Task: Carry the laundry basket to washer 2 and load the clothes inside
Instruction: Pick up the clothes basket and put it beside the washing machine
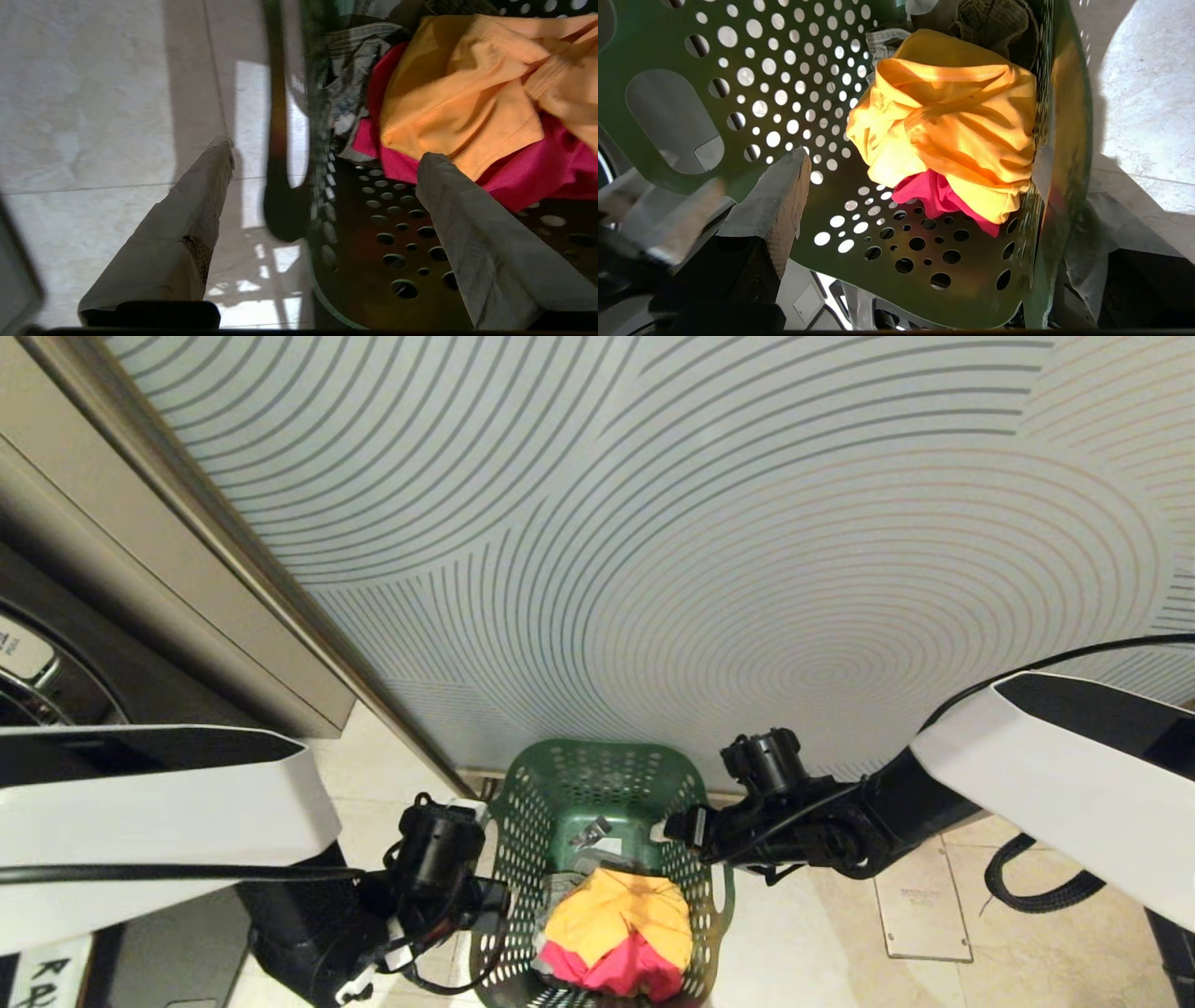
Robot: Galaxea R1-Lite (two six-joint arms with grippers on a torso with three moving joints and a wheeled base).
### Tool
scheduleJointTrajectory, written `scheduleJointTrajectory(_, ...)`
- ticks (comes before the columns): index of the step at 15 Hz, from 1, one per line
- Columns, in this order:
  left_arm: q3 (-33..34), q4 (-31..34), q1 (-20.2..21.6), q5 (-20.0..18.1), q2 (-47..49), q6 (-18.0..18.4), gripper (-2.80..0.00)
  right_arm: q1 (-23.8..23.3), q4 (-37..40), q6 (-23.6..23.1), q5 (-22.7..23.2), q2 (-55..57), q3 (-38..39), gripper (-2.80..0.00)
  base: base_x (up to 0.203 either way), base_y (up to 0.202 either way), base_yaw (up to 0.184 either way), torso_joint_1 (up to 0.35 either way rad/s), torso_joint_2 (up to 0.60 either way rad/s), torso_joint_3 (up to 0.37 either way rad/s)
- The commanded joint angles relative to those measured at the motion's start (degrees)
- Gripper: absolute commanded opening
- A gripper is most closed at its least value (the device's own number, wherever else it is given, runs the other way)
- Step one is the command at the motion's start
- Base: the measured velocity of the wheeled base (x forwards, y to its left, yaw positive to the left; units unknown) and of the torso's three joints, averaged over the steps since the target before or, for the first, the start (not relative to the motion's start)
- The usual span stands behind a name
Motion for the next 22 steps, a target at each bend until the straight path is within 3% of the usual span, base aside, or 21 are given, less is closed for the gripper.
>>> scheduleJointTrajectory(1, -2.9, -0.3, -1.0, -1.2, 4.9, -2.6, 0.0, 0.3, -0.2, 0.2, 0.1, -0.1, 0.2, 0.0, 0.0, 0.0, 0.0, 0.0, 0.0, 0.0)
scheduleJointTrajectory(4, -5.5, 0.2, -1.5, -4.8, 5.5, -5.4, 0.0, 0.7, -0.3, 0.2, 0.1, -0.1, 0.2, 0.0, 0.0, 0.0, 0.0, 0.0, 0.0, 0.0)
scheduleJointTrajectory(6, -7.3, 0.5, -1.8, -4.9, 7.0, -7.2, 0.0, 1.2, -0.4, 0.3, 0.1, 0.4, -0.2, 0.0, 0.0, 0.0, 0.0, 0.0, 0.0, 0.0)
scheduleJointTrajectory(11, -8.0, 0.9, -3.6, -4.9, 6.6, -7.3, 0.0, 2.4, -0.5, 0.2, 0.0, 0.5, 0.4, 0.0, 0.0, 0.0, 0.0, 0.0, 0.0, 0.0)
scheduleJointTrajectory(17, -10.2, 5.6, -6.9, -4.6, 5.8, -9.2, 0.0, 2.5, -1.3, 0.1, -0.4, 0.9, 0.9, 0.0, 0.0, 0.0, 0.0, 0.0, 0.0, 0.0)
scheduleJointTrajectory(22, -10.6, 7.4, -10.2, -4.3, 5.7, -12.0, 0.0, 2.6, -6.6, 0.1, -0.5, 1.5, 5.0, 0.0, 0.0, 0.0, 0.0, 0.0, 0.0, 0.0)
